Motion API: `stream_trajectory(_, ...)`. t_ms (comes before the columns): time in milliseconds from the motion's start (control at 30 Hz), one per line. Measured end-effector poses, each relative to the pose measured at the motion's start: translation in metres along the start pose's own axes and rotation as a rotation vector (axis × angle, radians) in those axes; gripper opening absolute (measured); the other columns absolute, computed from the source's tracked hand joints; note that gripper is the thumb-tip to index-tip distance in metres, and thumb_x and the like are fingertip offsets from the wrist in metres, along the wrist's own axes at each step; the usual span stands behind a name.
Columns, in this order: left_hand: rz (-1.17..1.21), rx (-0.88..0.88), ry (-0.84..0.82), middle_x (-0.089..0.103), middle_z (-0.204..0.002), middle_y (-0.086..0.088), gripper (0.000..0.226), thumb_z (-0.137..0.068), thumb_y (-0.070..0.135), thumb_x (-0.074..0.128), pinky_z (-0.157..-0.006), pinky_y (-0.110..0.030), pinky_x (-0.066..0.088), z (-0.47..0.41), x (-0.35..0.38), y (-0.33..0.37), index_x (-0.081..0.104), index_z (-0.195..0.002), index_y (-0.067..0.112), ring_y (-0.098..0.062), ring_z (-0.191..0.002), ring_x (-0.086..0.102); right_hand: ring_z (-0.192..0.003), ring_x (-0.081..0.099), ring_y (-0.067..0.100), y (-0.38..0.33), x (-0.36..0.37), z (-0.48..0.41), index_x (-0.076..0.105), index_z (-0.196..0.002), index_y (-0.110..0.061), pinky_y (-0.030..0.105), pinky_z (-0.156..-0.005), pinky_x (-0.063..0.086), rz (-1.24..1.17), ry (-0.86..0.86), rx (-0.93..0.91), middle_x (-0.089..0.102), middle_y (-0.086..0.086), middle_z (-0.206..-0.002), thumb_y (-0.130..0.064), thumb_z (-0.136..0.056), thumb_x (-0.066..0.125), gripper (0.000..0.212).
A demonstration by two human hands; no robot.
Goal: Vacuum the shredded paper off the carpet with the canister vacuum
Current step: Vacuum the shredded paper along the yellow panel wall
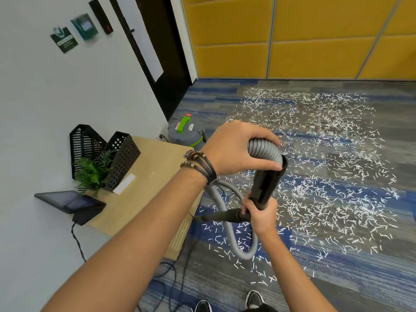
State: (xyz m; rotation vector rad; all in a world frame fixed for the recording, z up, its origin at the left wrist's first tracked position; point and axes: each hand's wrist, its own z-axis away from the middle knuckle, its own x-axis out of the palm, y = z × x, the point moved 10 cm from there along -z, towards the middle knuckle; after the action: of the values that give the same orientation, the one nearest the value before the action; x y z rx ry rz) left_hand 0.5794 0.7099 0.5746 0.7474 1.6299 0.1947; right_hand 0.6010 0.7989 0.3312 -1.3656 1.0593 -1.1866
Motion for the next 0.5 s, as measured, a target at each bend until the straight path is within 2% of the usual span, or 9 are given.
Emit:
stream_trajectory(100, -0.001, -0.01, 0.009, 0.078, -0.104, 0.017, 0.045, -0.077, 0.06, 0.082, -0.088, -0.039, 0.057, -0.011, 0.007, 0.005, 0.08, -0.113, 0.033, -0.003, -0.095, 0.071, -0.051, 0.052, 0.035, 0.006, -0.018, -0.016, 0.057, -0.062, 0.001, 0.05, -0.056, 0.048, -0.003, 0.06, -0.008, 0.055, 0.023, -0.055, -0.03, -0.07, 0.069, 0.034)
stream_trajectory(167, -0.014, -0.005, 0.0, 0.078, -0.104, 0.017, 0.045, -0.078, 0.06, 0.082, -0.087, -0.039, 0.057, -0.02, 0.013, 0.01, 0.079, -0.114, 0.033, -0.003, -0.095, 0.071, -0.053, 0.052, 0.039, 0.014, -0.029, -0.025, 0.058, -0.066, 0.003, 0.055, -0.056, 0.048, 0.007, 0.101, 0.01, 0.055, 0.028, -0.06, -0.031, -0.07, 0.07, 0.036)
stream_trajectory(300, -0.024, 0.001, -0.027, 0.078, -0.106, 0.018, 0.045, -0.078, 0.061, 0.081, -0.087, -0.039, 0.058, -0.033, 0.023, 0.014, 0.08, -0.113, 0.033, -0.003, -0.096, 0.071, -0.058, 0.056, 0.042, 0.02, -0.037, -0.034, 0.06, -0.067, -0.001, 0.057, -0.06, 0.05, 0.033, 0.067, 0.042, 0.057, 0.024, -0.061, -0.028, -0.072, 0.071, 0.03)
stream_trajectory(433, 0.001, 0.023, -0.049, 0.077, -0.105, 0.019, 0.046, -0.077, 0.062, 0.081, -0.088, -0.039, 0.058, -0.038, 0.032, 0.023, 0.08, -0.113, 0.033, -0.001, -0.096, 0.071, -0.055, 0.055, 0.028, 0.015, -0.047, -0.026, 0.064, -0.065, -0.018, 0.048, -0.059, 0.05, 0.005, 0.016, 0.055, 0.058, 0.008, -0.058, -0.024, -0.073, 0.072, 0.013)
stream_trajectory(500, -0.008, 0.038, -0.067, 0.077, -0.102, 0.02, 0.046, -0.077, 0.063, 0.081, -0.089, -0.037, 0.058, -0.04, 0.037, 0.029, 0.08, -0.112, 0.034, 0.0, -0.094, 0.07, -0.056, 0.055, 0.026, 0.012, -0.05, -0.02, 0.063, -0.064, -0.02, 0.042, -0.059, 0.049, -0.029, -0.01, 0.058, 0.058, 0.006, -0.058, -0.024, -0.073, 0.072, 0.013)
